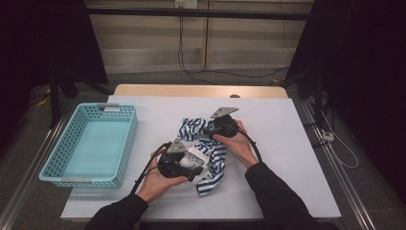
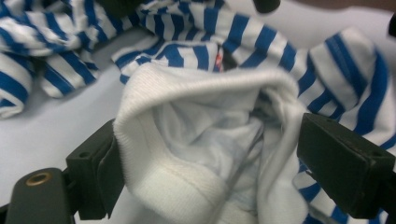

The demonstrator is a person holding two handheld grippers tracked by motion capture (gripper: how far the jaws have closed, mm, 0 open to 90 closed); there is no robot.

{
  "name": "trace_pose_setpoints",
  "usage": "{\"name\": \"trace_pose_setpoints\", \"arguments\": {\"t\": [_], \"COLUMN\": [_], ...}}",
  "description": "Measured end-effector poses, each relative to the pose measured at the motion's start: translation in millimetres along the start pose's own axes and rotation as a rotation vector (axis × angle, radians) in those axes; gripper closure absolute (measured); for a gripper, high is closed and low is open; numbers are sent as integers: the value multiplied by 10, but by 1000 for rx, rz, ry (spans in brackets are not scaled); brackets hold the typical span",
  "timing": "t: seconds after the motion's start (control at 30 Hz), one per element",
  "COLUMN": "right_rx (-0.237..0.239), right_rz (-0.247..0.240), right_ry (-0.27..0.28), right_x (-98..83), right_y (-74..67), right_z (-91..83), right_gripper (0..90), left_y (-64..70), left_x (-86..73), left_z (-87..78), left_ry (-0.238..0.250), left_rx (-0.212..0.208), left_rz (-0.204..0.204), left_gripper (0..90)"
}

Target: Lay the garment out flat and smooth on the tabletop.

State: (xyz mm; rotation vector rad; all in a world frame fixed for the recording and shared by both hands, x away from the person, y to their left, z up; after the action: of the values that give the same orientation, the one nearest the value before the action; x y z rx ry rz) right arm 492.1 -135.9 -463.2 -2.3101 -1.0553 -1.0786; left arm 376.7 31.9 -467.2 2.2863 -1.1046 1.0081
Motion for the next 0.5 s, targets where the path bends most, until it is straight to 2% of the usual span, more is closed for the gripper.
{"name": "trace_pose_setpoints", "arguments": {"t": [0.03, 0.07, 0.1, 0.13, 0.17, 0.2, 0.23, 0.27, 0.3, 0.33, 0.37, 0.4, 0.43, 0.47, 0.5], "right_rx": [12, 12, 17, 13, 14, 14, 15, 14, 19, 19, 18, 20, 22, 27, 23], "right_rz": [-5, -5, 3, -1, 3, 3, -3, 4, -1, -1, 6, 13, 15, 19, 12], "right_ry": [-18, -18, -40, -40, -36, -36, -31, -31, -9, -9, 6, 21, 41, 48, 53], "right_x": [-35, -35, -69, -75, -77, -77, -77, -77, -63, -63, -55, -51, -51, -55, -60], "right_y": [21, 21, 3, -8, -19, -19, -24, -34, -31, -31, -26, -20, -16, -18, -13], "right_z": [2, 2, -5, -18, -36, -36, -56, -87, -151, -151, -194, -236, -327, -372, -421], "right_gripper": [705, 705, 752, 766, 776, 776, 783, 789, 794, 794, 796, 798, 800, 800, 800], "left_y": [44, 44, 70, 70, 64, 64, 57, 48, 19, 19, -1, -23, -95, -144, -144], "left_x": [-30, -30, -60, -60, -78, -78, -81, -75, -66, -66, -66, -55, -25, -7, -7], "left_z": [43, 43, 81, 81, 91, 91, 100, 94, 74, 74, 74, 56, 21, 6, 6], "left_ry": [-30, -30, -51, -51, -75, -75, -81, -79, -80, -80, -66, -75, -59, -37, -37], "left_rx": [-5, -5, 12, 12, 27, 27, 29, 40, 0, 0, -20, 15, 25, 17, 17], "left_rz": [18, 18, 35, 35, 40, 40, 33, 33, 11, 11, 3, 6, -23, -32, -32], "left_gripper": [121, 122, 142, 193, 265, 366, 366, 438, 643, 668, 668, 702, 735, 744, 750]}}
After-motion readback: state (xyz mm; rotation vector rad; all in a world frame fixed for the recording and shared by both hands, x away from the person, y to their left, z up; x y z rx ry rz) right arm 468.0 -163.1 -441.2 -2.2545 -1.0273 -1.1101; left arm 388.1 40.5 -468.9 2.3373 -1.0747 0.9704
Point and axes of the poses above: each handheld gripper's, and its own axes: z roughly forward along the jaws, x roughly out of its top, y roughly to its right, the point moved 4 cm from there along z, roughly forward along the jaws, and after that the axes turned 8 degrees about x, right-handed, at the moved point
